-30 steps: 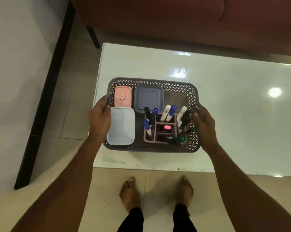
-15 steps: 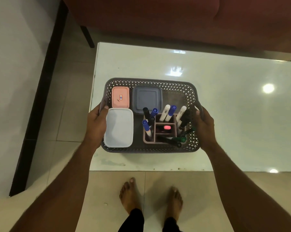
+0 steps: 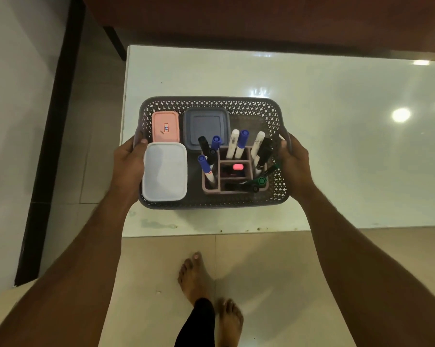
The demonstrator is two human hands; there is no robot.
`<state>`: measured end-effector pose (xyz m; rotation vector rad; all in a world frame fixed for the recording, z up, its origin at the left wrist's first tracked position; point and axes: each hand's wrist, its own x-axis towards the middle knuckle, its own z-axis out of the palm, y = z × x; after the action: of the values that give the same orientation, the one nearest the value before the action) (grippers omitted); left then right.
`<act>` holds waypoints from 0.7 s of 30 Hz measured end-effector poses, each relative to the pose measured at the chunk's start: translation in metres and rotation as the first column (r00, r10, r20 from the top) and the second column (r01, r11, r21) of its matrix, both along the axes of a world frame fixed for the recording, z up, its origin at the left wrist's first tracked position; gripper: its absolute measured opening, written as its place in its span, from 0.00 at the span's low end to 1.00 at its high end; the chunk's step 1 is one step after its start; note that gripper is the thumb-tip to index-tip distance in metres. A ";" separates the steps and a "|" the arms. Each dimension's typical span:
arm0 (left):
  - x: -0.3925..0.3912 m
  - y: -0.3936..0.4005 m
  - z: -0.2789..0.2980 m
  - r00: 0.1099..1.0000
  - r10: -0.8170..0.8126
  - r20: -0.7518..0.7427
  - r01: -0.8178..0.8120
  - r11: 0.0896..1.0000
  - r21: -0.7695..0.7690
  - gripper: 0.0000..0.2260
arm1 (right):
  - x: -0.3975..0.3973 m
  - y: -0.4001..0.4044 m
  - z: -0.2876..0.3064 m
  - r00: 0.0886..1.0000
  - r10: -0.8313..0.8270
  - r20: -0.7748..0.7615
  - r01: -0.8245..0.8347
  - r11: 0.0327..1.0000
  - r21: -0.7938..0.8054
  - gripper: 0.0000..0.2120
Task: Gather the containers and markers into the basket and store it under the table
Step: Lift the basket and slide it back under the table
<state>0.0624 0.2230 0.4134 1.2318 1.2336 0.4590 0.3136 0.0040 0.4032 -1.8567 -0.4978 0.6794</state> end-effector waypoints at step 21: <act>-0.092 -0.137 0.026 0.997 0.051 0.059 -0.051 0.999 -0.001 0.13 | -0.086 -0.133 0.036 1.000 -0.020 -0.020 0.021 0.998 0.059 0.16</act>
<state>-0.0295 0.0862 0.4392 1.1815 1.2166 0.5297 0.2272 -0.1287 0.4393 -1.7958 -0.4811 0.6615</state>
